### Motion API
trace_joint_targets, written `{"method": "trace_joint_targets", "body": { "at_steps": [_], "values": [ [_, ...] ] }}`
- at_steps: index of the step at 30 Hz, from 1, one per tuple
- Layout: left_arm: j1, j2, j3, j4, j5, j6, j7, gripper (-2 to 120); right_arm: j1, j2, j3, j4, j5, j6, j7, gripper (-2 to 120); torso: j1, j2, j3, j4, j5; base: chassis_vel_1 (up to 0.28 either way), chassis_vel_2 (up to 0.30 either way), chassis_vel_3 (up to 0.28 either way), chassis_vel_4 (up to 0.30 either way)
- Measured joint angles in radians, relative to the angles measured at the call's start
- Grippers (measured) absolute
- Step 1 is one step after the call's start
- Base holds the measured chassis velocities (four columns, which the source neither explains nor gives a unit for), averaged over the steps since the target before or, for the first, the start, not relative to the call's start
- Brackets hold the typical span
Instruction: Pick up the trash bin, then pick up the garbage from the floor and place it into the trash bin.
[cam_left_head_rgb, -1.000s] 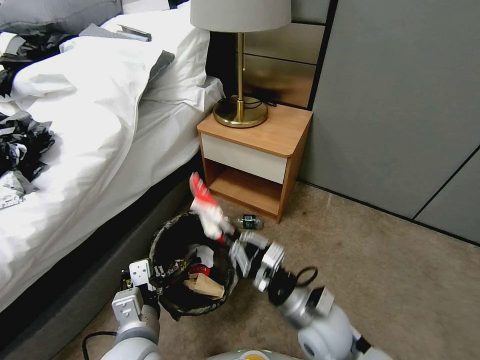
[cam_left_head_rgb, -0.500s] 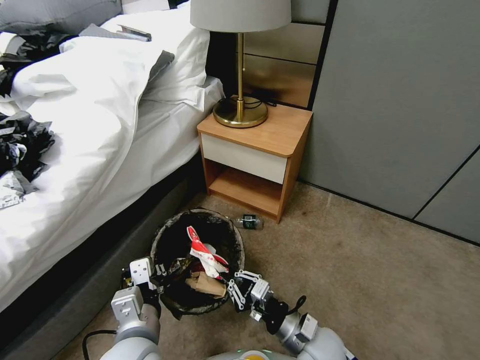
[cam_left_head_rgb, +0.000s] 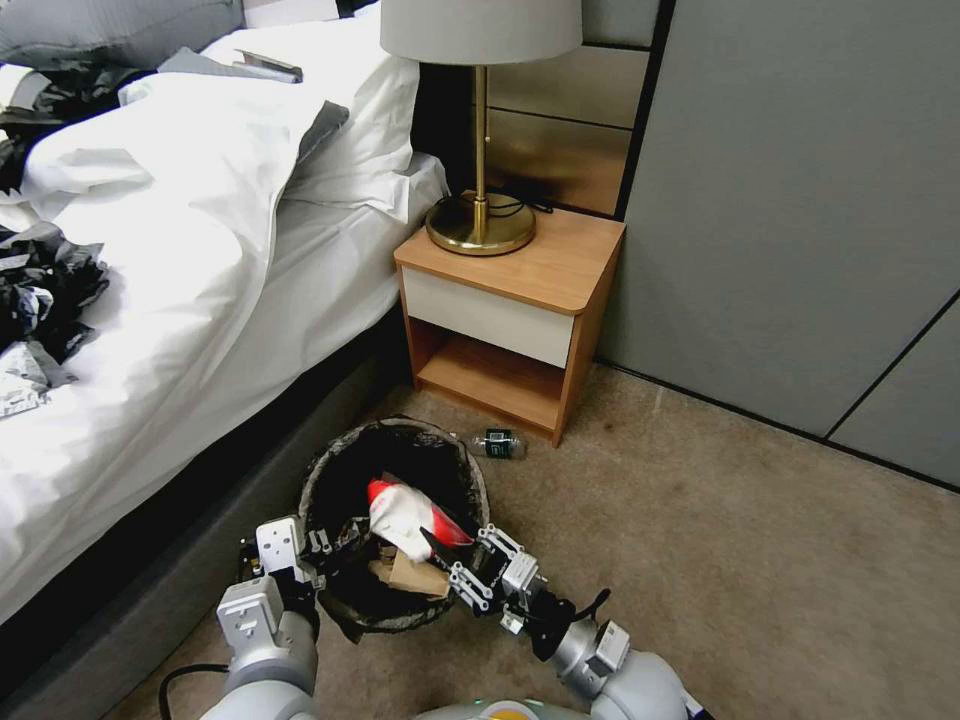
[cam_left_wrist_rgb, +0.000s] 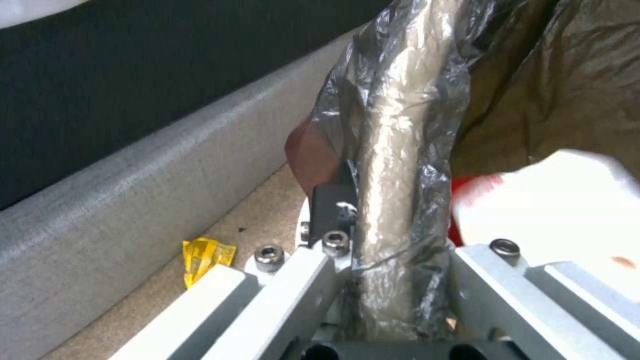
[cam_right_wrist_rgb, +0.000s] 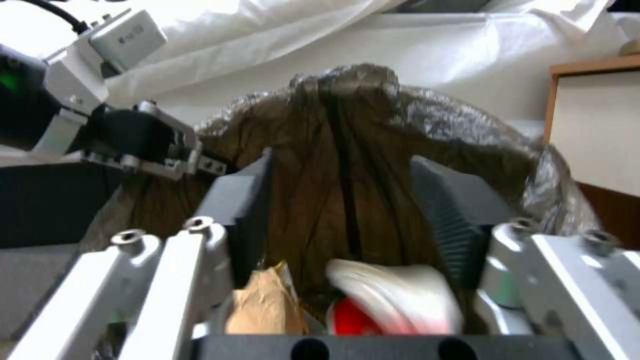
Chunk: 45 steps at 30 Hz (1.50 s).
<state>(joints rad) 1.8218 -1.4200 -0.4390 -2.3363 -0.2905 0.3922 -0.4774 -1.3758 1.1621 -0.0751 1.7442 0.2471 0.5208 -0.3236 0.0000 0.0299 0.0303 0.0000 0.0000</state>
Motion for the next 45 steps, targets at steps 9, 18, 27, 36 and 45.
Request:
{"method": "trace_joint_targets", "body": {
  "at_steps": [9,18,27,36,45],
  "values": [
    [0.004,-0.001,0.003,-0.002,0.006,-0.002,0.0,0,-0.011,-0.021,0.006,0.04,-0.009,-0.006,0.009,86,0.0,0.0,0.0,0.0,0.0,0.0,0.0,0.0,0.0],
    [0.005,-0.001,0.004,-0.003,0.01,-0.003,0.0,0,-0.019,-0.016,0.024,0.128,-0.023,-0.008,0.044,100,0.0,0.0,0.0,0.0001,0.0,0.0,0.0,0.0,0.0],
    [-0.018,0.0,-0.01,0.042,0.009,-0.009,0.0,0,-0.095,0.071,0.091,0.359,-0.128,-0.065,0.364,100,0.0,0.0,0.0,0.0,-0.0002,0.0,0.0,0.0,0.0],
    [-0.042,0.0,-0.018,0.062,0.0,-0.01,0.0,0,-0.241,0.13,0.183,0.327,-0.179,0.015,0.399,100,0.0,0.0,0.0,0.0,0.0,0.0,0.0,0.0,0.0],
    [-0.052,0.006,-0.021,0.068,-0.01,-0.01,-0.001,0,-0.28,0.145,0.208,0.243,-0.201,0.076,0.401,100,0.0,0.0,0.0,0.0002,-0.0019,0.0,0.0,0.0,0.0]
  ]
}}
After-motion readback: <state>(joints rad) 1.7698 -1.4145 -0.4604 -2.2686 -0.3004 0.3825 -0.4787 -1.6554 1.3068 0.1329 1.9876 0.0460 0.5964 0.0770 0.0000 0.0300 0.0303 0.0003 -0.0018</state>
